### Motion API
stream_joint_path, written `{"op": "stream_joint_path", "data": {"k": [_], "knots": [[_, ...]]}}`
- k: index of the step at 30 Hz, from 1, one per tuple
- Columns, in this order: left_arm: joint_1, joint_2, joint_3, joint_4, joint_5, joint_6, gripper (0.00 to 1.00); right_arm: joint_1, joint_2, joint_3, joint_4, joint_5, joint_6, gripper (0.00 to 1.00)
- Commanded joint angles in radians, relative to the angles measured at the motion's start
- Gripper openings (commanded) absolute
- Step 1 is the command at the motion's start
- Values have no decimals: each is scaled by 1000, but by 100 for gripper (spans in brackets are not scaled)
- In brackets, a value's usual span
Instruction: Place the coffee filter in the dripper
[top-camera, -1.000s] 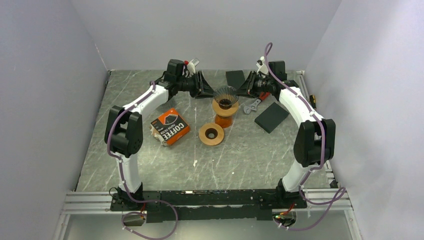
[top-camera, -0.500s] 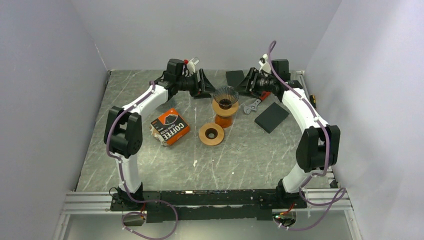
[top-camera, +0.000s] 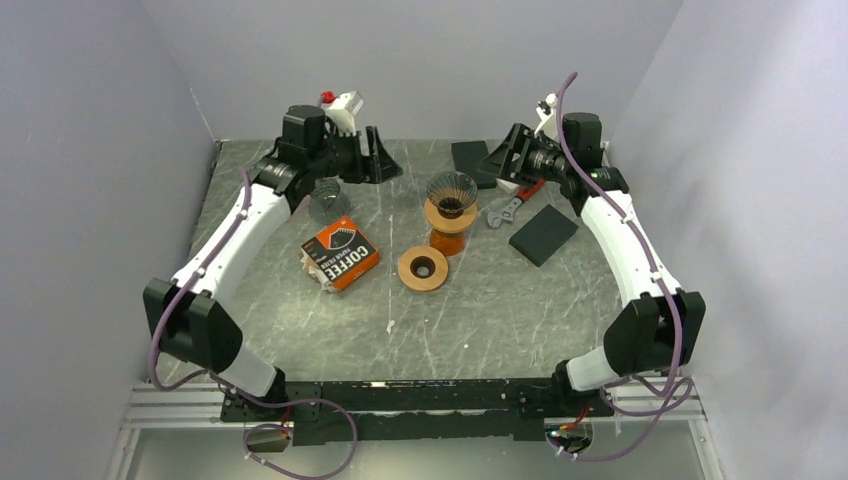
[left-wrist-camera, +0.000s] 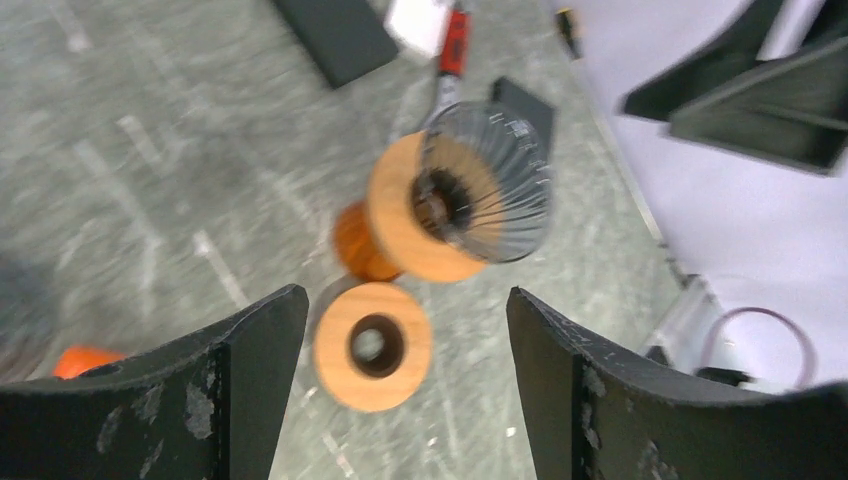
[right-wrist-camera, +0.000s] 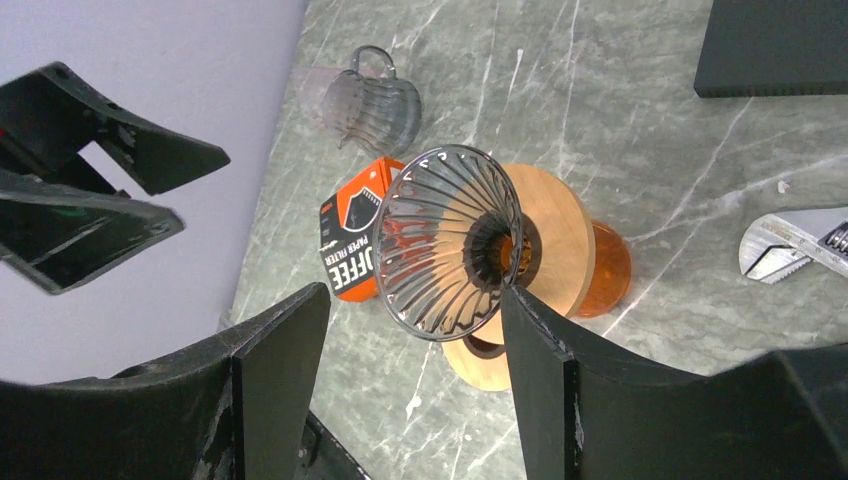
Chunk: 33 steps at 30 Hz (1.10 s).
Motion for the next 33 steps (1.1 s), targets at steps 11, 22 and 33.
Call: {"op": "stream_joint_path", "data": {"k": [11, 22, 33], "knots": [[45, -236, -383, -257, -470, 8, 80, -3, -84, -91, 127, 23, 9, 68], [277, -335, -630, -166, -212, -130, 73, -1, -75, -103, 131, 16, 18, 67], [616, -375, -850, 23, 82, -291, 52, 4, -67, -101, 127, 8, 24, 68]]}}
